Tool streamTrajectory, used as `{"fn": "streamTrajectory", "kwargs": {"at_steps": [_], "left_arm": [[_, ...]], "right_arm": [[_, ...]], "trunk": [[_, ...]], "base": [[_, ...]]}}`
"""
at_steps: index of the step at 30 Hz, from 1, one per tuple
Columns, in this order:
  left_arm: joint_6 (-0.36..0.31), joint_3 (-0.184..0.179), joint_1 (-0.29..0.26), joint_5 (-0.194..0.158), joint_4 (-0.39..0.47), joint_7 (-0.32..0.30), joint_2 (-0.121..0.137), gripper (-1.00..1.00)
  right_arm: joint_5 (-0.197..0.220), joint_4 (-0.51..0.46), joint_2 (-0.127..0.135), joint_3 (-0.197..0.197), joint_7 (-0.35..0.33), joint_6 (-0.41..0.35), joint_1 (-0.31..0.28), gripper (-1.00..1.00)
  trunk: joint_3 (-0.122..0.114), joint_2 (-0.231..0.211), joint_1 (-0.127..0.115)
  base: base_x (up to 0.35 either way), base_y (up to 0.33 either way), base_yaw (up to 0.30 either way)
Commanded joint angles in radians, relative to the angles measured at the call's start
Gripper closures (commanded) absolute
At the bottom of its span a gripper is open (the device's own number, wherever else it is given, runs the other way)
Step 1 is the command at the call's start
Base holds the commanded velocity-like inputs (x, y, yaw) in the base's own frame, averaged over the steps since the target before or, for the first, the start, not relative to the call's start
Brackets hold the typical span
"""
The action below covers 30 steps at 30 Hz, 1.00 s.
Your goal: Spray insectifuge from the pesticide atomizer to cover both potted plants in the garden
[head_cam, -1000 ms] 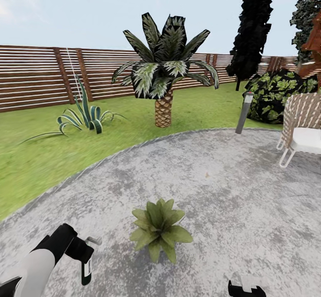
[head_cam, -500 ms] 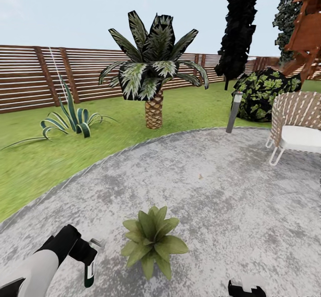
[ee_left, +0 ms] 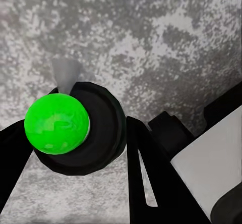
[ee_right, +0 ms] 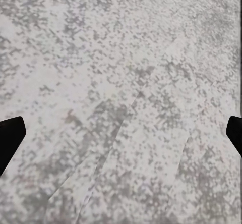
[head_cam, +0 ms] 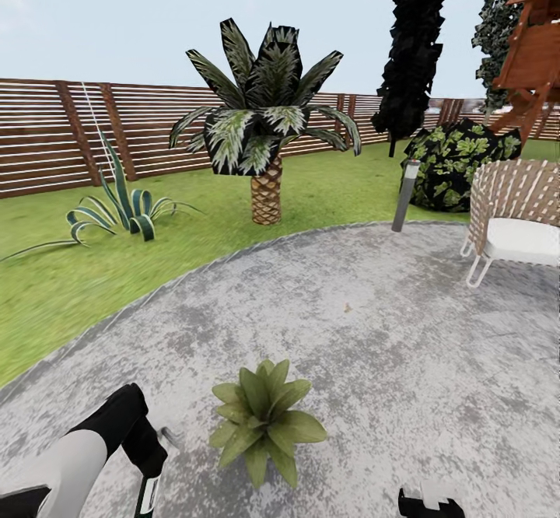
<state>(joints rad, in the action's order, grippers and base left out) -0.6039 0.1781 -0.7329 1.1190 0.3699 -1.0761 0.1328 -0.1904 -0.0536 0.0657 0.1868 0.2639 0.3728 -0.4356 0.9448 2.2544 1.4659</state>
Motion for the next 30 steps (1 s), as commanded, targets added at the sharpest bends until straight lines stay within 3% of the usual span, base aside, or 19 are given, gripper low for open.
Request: {"fn": "streamTrajectory", "kwargs": {"at_steps": [1, 12, 18, 23, 28, 30], "left_arm": [[-0.008, 0.008, 0.0, 0.007, 0.001, -0.005, -0.001, 1.0], [-0.007, 0.009, -0.001, 0.007, 0.001, -0.005, -0.001, 1.0], [-0.007, 0.009, -0.001, 0.007, 0.001, -0.005, 0.0, 1.0], [-0.008, 0.008, -0.002, 0.007, 0.001, -0.005, 0.003, 1.0], [-0.008, 0.008, -0.006, 0.006, 0.004, -0.006, -0.011, 1.0], [-0.008, -0.011, -0.009, 0.009, 0.004, -0.011, -0.017, 1.0]], "right_arm": [[-0.01, 0.001, 0.0, 0.008, 0.003, 0.003, -0.001, -1.0], [-0.01, 0.001, 0.0, 0.008, 0.003, 0.003, 0.0, -1.0], [-0.01, 0.001, 0.0, 0.008, 0.003, 0.003, 0.0, -1.0], [-0.011, 0.003, 0.0, 0.007, 0.003, 0.004, 0.0, -1.0], [-0.011, 0.003, 0.001, 0.007, 0.003, 0.003, 0.0, -1.0], [-0.011, 0.003, 0.006, 0.007, 0.003, 0.003, 0.0, -1.0]], "trunk": [[0.001, 0.0, 0.0], [0.001, 0.0, 0.0], [0.001, 0.0, 0.0], [0.001, 0.0, 0.0], [0.001, 0.0, 0.0], [0.001, 0.0, 0.0]], "base": [[0.002, 0.0, -0.056], [-0.101, 0.0, -0.012], [-0.006, 0.0, -0.23], [0.0, 0.0, -0.021], [0.0, 0.0, 0.0], [0.0, 0.0, 0.0]]}}
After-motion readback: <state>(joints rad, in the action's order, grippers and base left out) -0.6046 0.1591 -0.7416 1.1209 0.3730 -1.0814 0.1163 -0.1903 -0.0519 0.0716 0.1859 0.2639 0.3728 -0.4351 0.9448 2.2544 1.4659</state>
